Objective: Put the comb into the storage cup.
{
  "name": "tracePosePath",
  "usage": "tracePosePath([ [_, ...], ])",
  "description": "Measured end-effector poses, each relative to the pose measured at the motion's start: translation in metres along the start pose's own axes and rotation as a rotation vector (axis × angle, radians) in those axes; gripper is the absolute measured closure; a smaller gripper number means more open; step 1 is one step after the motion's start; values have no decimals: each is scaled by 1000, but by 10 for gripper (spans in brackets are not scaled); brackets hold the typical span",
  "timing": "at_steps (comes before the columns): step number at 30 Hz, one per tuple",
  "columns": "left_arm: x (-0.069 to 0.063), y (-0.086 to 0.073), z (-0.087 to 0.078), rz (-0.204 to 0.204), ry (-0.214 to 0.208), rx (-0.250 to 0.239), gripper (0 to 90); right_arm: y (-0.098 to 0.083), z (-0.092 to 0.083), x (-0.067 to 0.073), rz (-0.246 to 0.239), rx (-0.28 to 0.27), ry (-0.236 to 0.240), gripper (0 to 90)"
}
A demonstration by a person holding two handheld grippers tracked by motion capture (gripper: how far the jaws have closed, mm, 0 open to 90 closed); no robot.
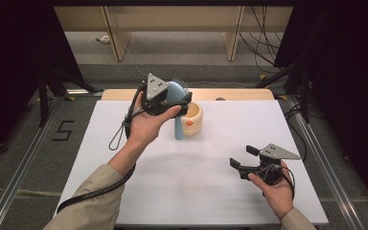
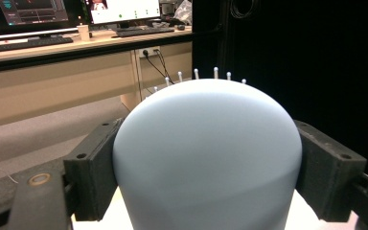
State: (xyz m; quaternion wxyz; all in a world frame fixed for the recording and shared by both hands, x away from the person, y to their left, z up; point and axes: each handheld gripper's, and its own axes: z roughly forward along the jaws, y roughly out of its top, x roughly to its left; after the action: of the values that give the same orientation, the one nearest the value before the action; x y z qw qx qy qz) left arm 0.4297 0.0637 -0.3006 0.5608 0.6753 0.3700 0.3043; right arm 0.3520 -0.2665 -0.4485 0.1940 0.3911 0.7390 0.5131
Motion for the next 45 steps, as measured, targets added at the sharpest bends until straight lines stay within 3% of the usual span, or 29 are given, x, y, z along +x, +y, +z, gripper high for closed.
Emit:
tracePosePath([
  [26, 3, 13, 3, 11, 15, -23, 194, -1, 0, 0, 6, -1, 3, 161],
  [28, 3, 14, 4, 25, 18, -31, 193, -1, 0, -1, 6, 0, 2, 162],
  [37, 3, 17, 6, 14, 18, -30, 194, -1, 1, 0, 7, -2, 4, 161],
  [39, 5, 18, 7, 30, 25, -38, 194, -1, 1, 0, 6, -2, 5, 161],
  [40, 4, 18, 7, 14, 23, -33, 193, -1, 1, 0, 6, -3, 5, 161],
  [43, 4, 20, 7, 29, 27, -42, 193, -1, 0, -1, 7, -2, 4, 161],
  [45, 4, 21, 7, 17, 24, -36, 194, -1, 0, -1, 7, -2, 3, 161],
])
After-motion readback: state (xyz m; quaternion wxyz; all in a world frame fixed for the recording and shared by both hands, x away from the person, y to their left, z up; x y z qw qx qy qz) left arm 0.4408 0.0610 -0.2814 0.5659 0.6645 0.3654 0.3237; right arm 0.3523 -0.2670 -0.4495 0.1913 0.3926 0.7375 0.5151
